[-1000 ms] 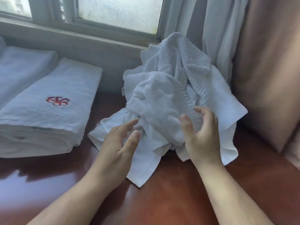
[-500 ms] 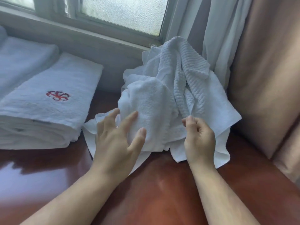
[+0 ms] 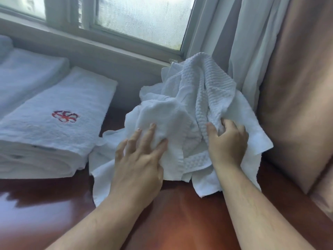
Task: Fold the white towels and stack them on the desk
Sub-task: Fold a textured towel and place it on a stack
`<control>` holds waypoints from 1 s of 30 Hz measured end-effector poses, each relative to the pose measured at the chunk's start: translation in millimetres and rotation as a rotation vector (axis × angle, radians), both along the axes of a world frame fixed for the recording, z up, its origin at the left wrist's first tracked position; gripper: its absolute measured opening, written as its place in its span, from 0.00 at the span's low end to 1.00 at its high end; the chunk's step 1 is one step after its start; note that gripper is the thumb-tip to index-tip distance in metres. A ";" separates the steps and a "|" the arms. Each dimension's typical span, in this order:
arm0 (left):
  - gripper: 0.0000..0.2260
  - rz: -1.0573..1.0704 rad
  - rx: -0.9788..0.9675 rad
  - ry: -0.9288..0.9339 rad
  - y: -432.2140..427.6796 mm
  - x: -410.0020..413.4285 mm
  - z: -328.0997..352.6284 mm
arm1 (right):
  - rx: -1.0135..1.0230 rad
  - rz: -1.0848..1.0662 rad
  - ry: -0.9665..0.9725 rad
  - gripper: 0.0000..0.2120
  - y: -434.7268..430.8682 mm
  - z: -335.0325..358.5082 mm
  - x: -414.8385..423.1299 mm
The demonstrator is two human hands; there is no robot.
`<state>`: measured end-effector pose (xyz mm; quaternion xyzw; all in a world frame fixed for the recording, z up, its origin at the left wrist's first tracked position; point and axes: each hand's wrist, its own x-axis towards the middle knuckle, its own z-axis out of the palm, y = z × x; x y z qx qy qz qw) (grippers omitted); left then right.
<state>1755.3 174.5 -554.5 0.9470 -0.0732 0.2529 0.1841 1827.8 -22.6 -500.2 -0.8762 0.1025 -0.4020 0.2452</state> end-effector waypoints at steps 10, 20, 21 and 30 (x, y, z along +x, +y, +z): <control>0.31 0.149 -0.203 0.016 0.5 -5.5 13.5 | 0.765 0.769 -0.175 0.07 13.7 22.5 -47.1; 0.40 -0.256 -0.333 0.036 -5.0 -12.0 2.6 | 0.876 0.533 0.131 0.43 5.0 -17.3 -64.8; 0.43 -0.230 -0.271 0.078 -5.8 -10.9 2.2 | 0.912 0.620 0.202 0.43 7.1 -17.6 -61.8; 0.26 -0.517 -0.283 0.153 0.6 -7.0 1.7 | 1.078 0.774 0.389 0.22 7.0 -14.1 -45.7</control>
